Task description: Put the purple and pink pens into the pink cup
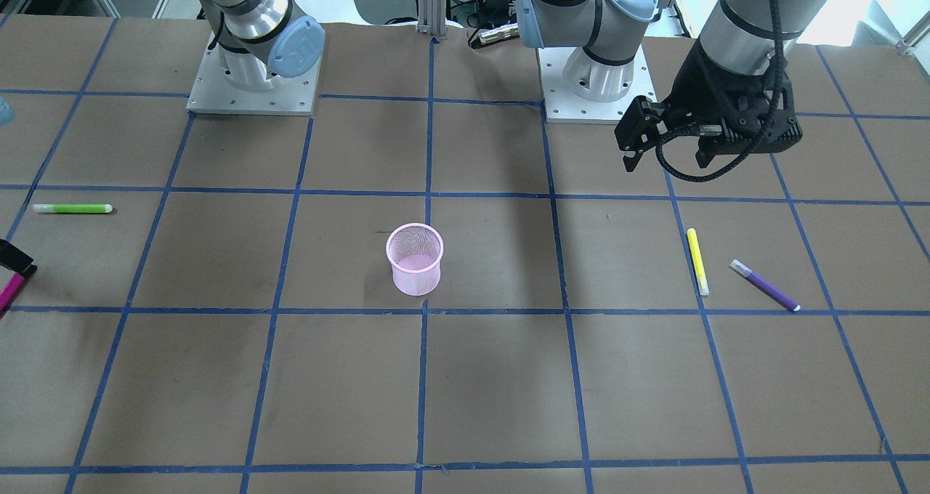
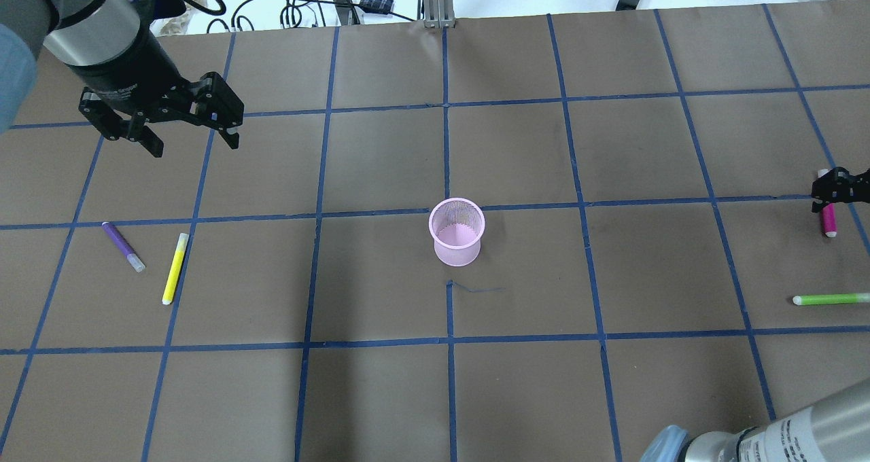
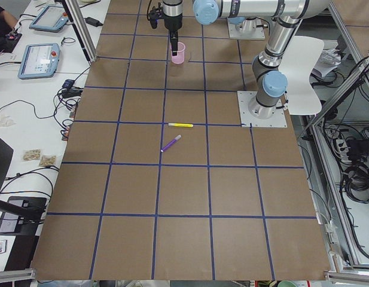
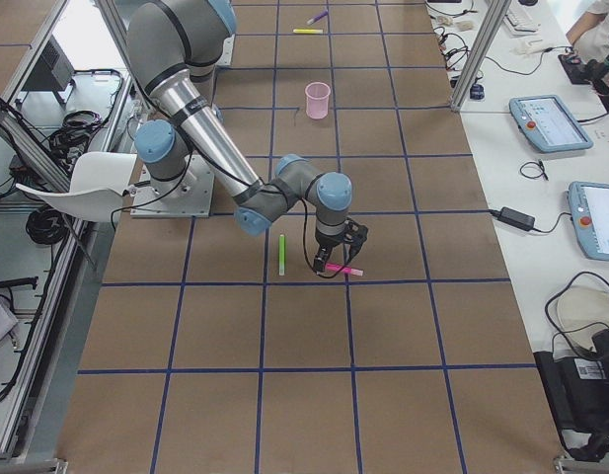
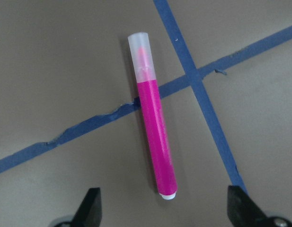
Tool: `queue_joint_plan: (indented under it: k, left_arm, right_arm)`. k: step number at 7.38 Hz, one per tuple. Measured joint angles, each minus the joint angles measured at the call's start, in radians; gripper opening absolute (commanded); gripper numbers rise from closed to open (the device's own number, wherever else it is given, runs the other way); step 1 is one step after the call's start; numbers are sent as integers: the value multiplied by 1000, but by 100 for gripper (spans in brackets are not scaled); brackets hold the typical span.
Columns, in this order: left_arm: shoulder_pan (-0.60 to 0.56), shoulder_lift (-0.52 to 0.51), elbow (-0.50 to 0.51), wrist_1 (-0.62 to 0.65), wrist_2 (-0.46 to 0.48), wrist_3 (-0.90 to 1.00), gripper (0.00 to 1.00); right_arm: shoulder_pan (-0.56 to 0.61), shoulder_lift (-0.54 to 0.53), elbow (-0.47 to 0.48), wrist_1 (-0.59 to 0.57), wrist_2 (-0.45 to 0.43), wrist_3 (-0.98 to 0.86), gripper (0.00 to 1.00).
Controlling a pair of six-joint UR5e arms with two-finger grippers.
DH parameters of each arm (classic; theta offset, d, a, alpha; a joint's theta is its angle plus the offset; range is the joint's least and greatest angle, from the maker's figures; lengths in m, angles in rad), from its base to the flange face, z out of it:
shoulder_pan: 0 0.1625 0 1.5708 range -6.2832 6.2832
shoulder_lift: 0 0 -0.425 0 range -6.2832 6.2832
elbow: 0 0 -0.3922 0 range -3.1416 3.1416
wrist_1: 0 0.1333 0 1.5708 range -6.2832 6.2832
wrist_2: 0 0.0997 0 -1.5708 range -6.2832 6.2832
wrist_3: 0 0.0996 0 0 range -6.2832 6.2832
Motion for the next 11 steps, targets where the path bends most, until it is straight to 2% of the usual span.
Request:
queue_joint_plan:
  k: [1,3,5,7,8,10,11]
  left_arm:
    - [5,-2,0,1,0,2,100]
    - [60,-10,-3,3,0,3,100]
    - [203,-46,-9,43,1,4,100]
    - [340,-115,-31,166,45,4,100]
    - [399,-154,-65,262,62,4,100]
    - [487,-242,-149,460,69,4,100]
    - [511,-284,-170,512,70,4,99]
  right_arm:
    - [-1,11,0,-7,-5,-5,70]
    - [-1,25,1,-8,-24,-14,63]
    - [-1,30,2,-6,-30,-18,55]
    - [-1,50,-3,-7,-29,-18,55]
    - [-1,58,-6,-8,-29,-18,47]
    - [-1,62,-8,-8,-25,-28,6]
    - [-1,63,-8,-7,-26,-50,0]
